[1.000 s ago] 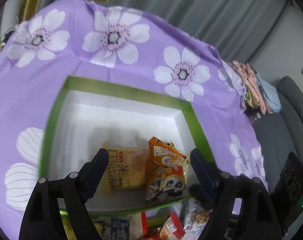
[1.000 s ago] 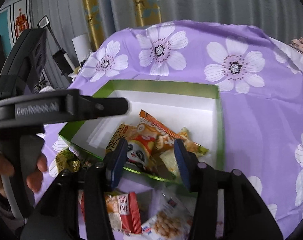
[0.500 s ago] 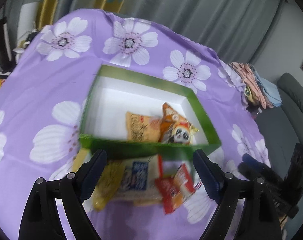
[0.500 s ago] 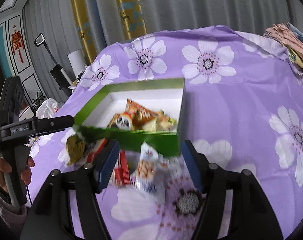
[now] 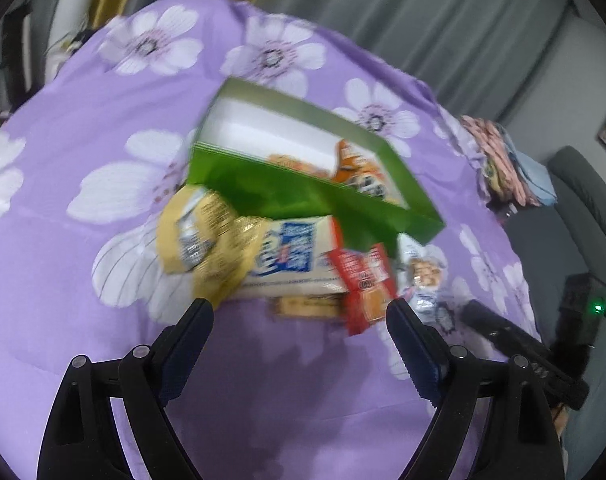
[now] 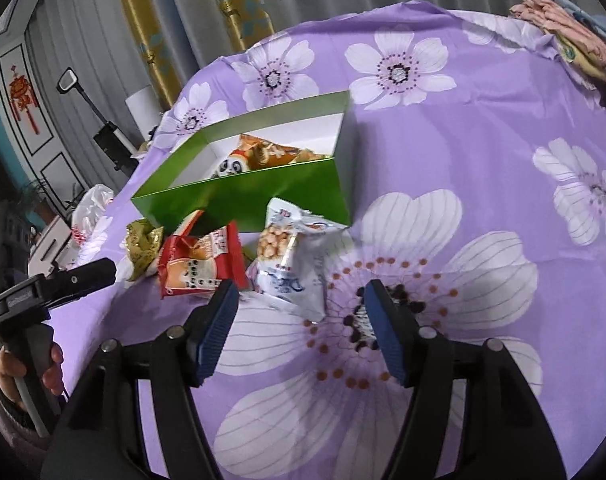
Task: Organize snacks
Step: 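Move the left gripper to the white peanut snack bag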
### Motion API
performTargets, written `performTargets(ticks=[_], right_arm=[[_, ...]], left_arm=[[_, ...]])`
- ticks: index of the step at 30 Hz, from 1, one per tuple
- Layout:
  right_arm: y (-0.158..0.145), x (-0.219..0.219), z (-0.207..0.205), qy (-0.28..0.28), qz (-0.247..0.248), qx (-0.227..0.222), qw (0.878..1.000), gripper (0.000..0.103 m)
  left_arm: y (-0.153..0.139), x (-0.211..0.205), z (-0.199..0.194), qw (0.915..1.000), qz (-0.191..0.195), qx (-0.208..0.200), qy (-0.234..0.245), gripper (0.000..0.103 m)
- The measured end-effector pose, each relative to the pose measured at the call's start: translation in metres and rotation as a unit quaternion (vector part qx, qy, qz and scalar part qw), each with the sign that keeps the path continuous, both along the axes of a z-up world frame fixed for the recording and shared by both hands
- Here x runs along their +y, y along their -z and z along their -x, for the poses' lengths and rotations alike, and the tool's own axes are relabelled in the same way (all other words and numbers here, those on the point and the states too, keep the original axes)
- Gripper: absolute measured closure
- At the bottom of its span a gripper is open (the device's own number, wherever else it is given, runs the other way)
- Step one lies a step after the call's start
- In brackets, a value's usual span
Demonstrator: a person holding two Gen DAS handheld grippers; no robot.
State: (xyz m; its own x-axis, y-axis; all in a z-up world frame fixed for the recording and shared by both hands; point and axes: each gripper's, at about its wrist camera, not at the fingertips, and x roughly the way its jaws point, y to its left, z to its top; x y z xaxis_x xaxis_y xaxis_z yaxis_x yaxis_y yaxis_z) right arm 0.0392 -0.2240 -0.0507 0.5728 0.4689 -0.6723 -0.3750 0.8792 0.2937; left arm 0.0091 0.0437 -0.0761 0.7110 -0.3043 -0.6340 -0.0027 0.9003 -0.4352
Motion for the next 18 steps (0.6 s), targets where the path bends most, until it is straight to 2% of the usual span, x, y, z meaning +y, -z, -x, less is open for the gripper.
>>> performTargets(ticks=[3, 10, 14, 18], right_arm=[[0.002, 0.004, 0.0, -0.008, 0.009, -0.006, 1.0, 0.037], [0.013, 0.004, -0.006, -0.015, -0.009, 0.009, 1.0, 0.037], [0.016, 0.004, -0.011, -0.018, -0.038, 0.018, 0.999, 0.037], [0.018, 0.011, -0.015, -0.023, -0.042, 0.023, 0.999, 0.037]], left_arm=[[-0.01, -0.016, -0.005, 0.9996, -0.018, -0.013, 0.02, 0.015], [-0.024, -0.06, -0.025, 0.9957, -0.038, -0.025, 0.081, 0.015], [-0.023, -0.09, -0.049, 0.992, -0.068, -0.015, 0.105, 0.015], [-0.019, -0.119, -0.069, 0.9862, -0.088, -0.002, 0.141, 0.015]])
